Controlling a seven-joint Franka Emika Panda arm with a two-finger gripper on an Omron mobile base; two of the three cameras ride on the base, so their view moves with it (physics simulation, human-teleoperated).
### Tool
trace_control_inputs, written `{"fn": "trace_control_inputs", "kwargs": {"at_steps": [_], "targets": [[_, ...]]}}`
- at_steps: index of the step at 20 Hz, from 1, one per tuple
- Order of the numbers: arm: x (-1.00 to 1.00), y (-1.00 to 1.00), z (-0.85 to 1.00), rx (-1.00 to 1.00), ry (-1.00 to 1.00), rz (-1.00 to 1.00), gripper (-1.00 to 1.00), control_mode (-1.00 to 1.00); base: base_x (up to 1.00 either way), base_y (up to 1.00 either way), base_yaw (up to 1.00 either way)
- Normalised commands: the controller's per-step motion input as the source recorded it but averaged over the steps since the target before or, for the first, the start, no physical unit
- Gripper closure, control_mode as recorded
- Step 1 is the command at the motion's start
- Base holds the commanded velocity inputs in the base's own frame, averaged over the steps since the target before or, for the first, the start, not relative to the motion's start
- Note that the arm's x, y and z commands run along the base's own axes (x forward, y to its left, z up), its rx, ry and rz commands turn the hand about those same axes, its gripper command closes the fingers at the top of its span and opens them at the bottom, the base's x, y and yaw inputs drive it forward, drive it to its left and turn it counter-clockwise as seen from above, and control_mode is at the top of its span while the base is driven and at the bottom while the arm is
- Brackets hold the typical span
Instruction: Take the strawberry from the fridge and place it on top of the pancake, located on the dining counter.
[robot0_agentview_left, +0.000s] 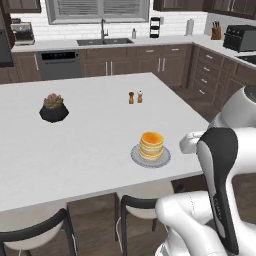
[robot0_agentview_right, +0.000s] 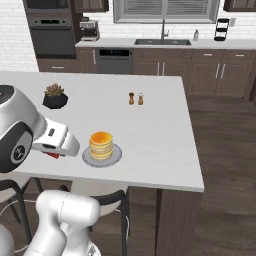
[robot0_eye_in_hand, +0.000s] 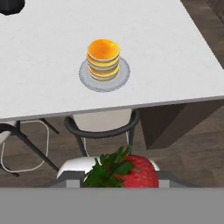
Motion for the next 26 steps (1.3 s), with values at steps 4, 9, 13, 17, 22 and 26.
{"fn": "trace_control_inputs", "kwargs": {"at_steps": [4, 9, 13, 17, 22, 26], "targets": [[1.0, 0.47, 0.0, -0.05, 0.03, 0.0, 1.0, -1.0, 0.0, 0.0, 0.0], [1.0, 0.34, -0.09, -0.02, 0.0, 0.0, 1.0, -1.0, 0.0, 0.0, 0.0], [1.0, 0.03, -0.58, 0.0, 0.0, 0.0, 1.0, -1.0, 0.0, 0.0, 0.0], [1.0, -0.54, -0.5, 0.15, 0.0, 0.0, 1.0, -1.0, 0.0, 0.0, 0.0], [1.0, -0.48, -0.4, 0.16, 0.0, 0.02, 1.0, -1.0, 0.0, 0.0, 0.0], [0.95, 0.01, -0.35, 0.0, 0.0, 0.06, 1.0, -1.0, 0.0, 0.0, 0.0]]}}
